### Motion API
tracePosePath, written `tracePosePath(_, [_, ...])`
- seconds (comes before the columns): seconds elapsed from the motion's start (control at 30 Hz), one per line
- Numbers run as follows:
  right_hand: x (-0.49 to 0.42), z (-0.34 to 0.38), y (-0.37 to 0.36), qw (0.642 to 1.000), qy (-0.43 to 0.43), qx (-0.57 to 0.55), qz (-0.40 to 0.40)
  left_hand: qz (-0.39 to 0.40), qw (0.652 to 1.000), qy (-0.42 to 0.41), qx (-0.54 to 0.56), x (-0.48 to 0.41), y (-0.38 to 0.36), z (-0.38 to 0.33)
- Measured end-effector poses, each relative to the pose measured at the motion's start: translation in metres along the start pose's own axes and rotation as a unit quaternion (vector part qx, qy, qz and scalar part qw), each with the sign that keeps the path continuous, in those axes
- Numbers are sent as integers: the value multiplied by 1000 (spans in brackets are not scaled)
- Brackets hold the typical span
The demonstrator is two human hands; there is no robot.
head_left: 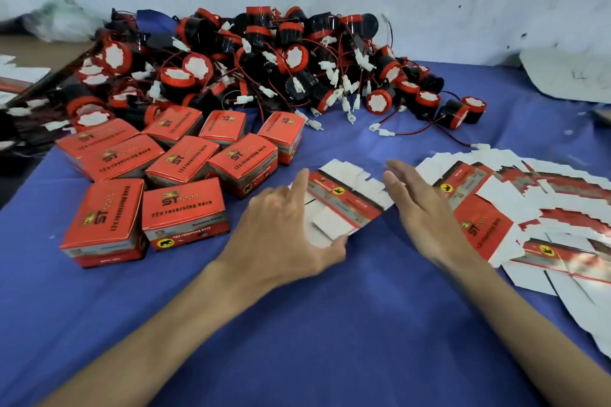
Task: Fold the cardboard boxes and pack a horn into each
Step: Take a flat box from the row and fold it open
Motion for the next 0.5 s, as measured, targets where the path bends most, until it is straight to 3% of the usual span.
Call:
tracePosePath(0.1, [5, 2, -14, 969, -47, -237, 56, -42, 997, -23, 68, 6, 4, -11])
tracePosePath(0.2, [5, 9, -12, 950, -19, -310, 16, -65, 991, -60, 104, 10, 7, -13])
tracePosePath(0.3, [3, 11, -8, 926, -51, -374, 0, -152, 975, -11, 159, 2, 10, -4])
tracePosePath(0.37, [3, 10, -7, 916, -62, -396, 3, -84, 941, 71, 320, -6, 13, 2])
tracePosePath(0.47, [6, 10, -11, 901, -77, -427, 25, 116, 811, 152, 552, -5, 6, 5])
tracePosePath(0.5, [8, 11, -13, 893, -86, -439, 43, 142, 789, 153, 578, -4, 2, 5])
Point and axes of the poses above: each hand's wrist, its own x-axis away from the middle knuckle, its own y-axis out of the back of the hand, z = x × y, the point moved 1 cm from there along -x, towards the middle knuckle, and after that the axes turned 1 degree about z, right-handed, at the moved point
